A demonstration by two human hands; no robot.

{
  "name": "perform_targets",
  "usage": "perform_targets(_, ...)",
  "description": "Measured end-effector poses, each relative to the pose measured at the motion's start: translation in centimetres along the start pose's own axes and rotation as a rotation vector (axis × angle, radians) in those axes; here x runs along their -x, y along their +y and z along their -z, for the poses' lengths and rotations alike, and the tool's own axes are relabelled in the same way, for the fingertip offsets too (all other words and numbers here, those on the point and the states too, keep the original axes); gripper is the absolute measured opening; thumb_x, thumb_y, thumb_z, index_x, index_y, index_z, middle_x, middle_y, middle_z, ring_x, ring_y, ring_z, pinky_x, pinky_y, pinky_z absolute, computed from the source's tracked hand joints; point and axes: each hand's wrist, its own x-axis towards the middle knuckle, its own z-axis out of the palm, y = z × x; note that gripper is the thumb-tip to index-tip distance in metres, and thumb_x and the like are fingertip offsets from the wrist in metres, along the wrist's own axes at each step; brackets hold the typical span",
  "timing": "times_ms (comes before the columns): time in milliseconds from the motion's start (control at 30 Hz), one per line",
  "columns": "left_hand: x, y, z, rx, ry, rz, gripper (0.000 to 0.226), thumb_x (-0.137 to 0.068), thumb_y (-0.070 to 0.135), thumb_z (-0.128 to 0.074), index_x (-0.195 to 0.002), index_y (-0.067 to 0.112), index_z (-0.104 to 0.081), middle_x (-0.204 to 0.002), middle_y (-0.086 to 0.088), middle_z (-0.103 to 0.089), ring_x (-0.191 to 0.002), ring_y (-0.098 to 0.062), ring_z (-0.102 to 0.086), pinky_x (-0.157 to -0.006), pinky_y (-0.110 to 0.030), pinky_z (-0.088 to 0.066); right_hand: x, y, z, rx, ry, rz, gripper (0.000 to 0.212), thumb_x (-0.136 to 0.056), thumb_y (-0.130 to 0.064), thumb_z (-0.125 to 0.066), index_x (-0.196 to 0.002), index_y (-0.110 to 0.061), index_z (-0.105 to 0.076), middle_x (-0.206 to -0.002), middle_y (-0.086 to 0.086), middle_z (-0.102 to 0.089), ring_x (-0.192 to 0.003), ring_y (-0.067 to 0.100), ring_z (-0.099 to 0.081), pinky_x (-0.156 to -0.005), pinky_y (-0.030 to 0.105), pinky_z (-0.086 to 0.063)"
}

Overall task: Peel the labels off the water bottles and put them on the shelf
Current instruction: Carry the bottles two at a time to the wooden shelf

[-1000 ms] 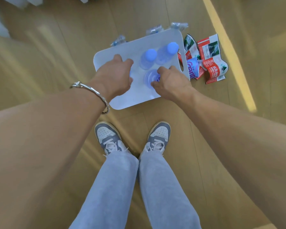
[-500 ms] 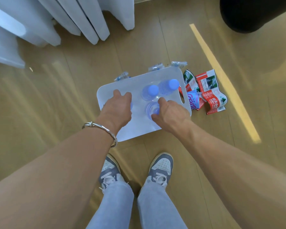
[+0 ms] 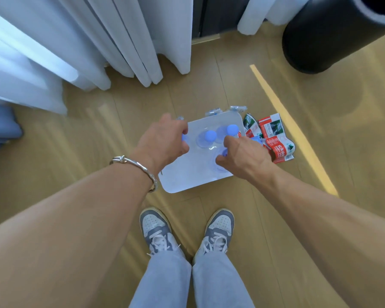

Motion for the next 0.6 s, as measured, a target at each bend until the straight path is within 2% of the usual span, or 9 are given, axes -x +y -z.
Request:
perform_targets(100, 1.9, 2.2, 5.9, -0.057, 0.030, -0.036, 0.029, -0.087, 0.023, -0.058, -0.116, 0.017, -0.061, -0.099, -0.006, -0.040, -0.083, -0.028, -0.049, -0.068, -0.030, -0.036, 2.5, -0.5, 5.3, -0.018, 0.045, 0.012, 0.029, -0.089, -0.029, -0.051, -0.111, -0.011, -0.055, -0.094, 0.010, -0.054, -0.081, 0.029, -0.048, -0.065, 0.029, -0.035)
perform_targets(200, 4.1, 4.9, 13.3, -0.114, 0.073, -0.090, 0.026, -0.087, 0.021, -0.057, -0.112, 0.018, -0.062, -0.098, -0.005, -0.040, -0.085, -0.028, -0.049, -0.067, -0.029, -0.035, 5.4, -1.2, 12.4, -0.056, 0.105, 0.032, 0.028, -0.084, -0.032, -0.057, -0.104, -0.014, -0.062, -0.099, 0.009, -0.061, -0.085, 0.029, -0.052, -0.064, 0.028, -0.034)
perform_targets(300, 6.3, 7.9, 21.5, -0.159, 0.121, -0.143, 0.024, -0.085, 0.022, -0.058, -0.109, 0.021, -0.063, -0.099, -0.003, -0.041, -0.091, -0.026, -0.052, -0.072, -0.030, -0.038, 8.7, -1.9, 20.7, -0.042, 0.176, 0.068, 0.030, -0.082, -0.037, -0.061, -0.101, -0.015, -0.067, -0.095, 0.008, -0.061, -0.082, 0.027, -0.052, -0.065, 0.027, -0.036)
perform_targets(467, 11.8, 13.9, 36.0, -0.226, 0.241, -0.231, 0.022, -0.085, 0.025, -0.060, -0.106, 0.022, -0.066, -0.097, -0.001, -0.045, -0.085, -0.018, -0.044, -0.072, -0.026, -0.035, 15.7, -3.0, 34.6, -0.035, 0.335, 0.127, 0.024, -0.080, -0.037, -0.062, -0.089, -0.016, -0.068, -0.092, 0.008, -0.062, -0.080, 0.028, -0.056, -0.066, 0.027, -0.042)
perform_targets(600, 17.0, 18.4, 46.7, -0.218, 0.322, -0.230, 0.011, -0.084, 0.026, -0.060, -0.094, 0.026, -0.065, -0.097, 0.002, -0.050, -0.087, -0.019, -0.048, -0.071, -0.026, -0.036, 22.0, -3.9, 44.8, -0.069, 0.464, 0.154, 0.029, -0.079, -0.041, -0.063, -0.091, -0.016, -0.070, -0.091, 0.005, -0.062, -0.082, 0.026, -0.060, -0.070, 0.029, -0.049)
